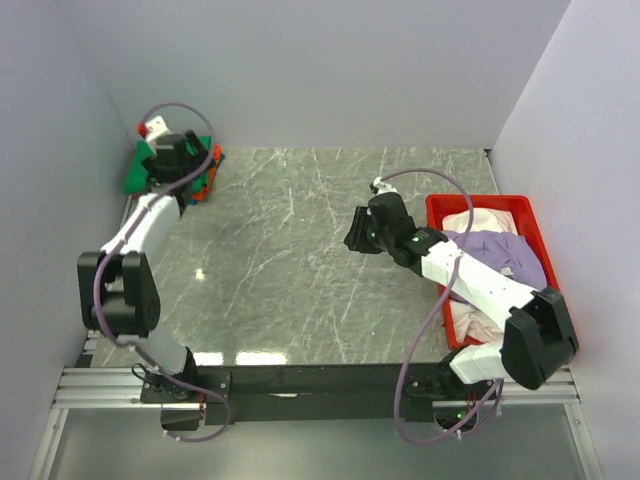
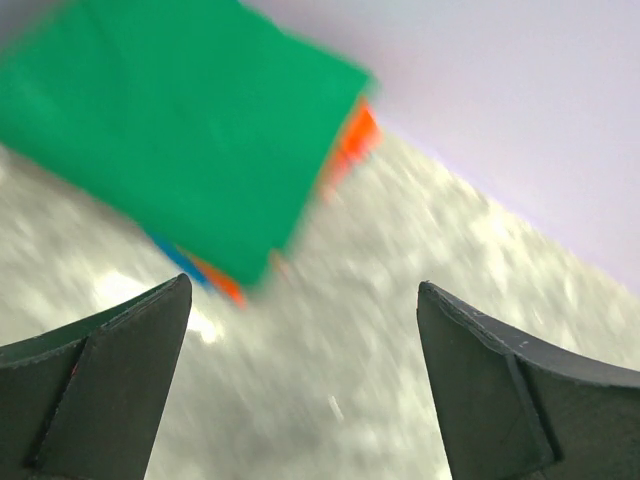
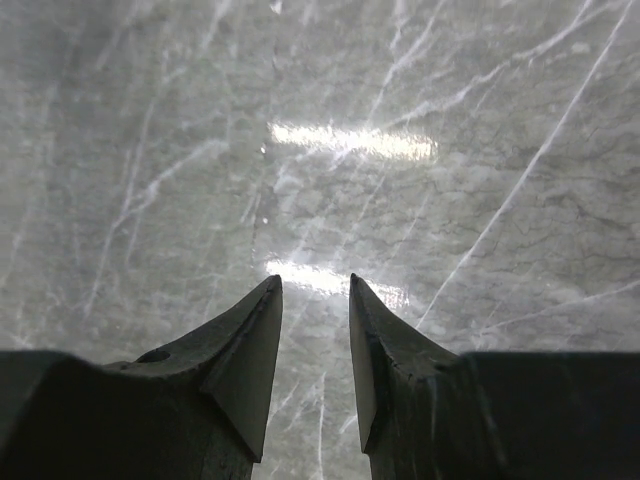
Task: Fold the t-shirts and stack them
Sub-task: Reset both grippers
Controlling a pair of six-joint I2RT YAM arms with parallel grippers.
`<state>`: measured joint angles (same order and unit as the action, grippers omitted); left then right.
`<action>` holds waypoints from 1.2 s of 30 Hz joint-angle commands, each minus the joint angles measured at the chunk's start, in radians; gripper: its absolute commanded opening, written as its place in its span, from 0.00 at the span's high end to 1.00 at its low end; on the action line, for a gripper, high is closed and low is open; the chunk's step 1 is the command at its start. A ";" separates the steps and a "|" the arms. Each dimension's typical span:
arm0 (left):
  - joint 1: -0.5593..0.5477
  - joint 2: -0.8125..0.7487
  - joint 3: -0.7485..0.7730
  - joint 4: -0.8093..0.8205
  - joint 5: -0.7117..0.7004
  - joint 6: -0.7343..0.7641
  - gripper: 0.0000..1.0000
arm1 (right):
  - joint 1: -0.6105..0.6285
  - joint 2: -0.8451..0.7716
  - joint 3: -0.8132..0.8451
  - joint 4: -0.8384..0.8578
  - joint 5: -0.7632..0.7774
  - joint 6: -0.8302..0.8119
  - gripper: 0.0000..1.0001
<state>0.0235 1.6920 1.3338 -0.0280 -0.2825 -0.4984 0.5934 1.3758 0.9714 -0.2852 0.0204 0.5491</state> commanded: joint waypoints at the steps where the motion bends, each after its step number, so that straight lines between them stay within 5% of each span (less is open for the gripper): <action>1: -0.135 -0.164 -0.122 0.007 0.005 -0.114 0.01 | 0.006 -0.087 -0.014 0.028 0.052 0.005 0.60; 19: -0.741 -0.586 -0.588 -0.075 -0.084 -0.163 0.01 | 0.006 -0.449 -0.210 -0.020 0.179 0.058 0.59; 36: -0.760 -0.723 -0.667 -0.084 -0.035 -0.177 0.01 | 0.006 -0.457 -0.252 -0.034 0.214 0.112 0.60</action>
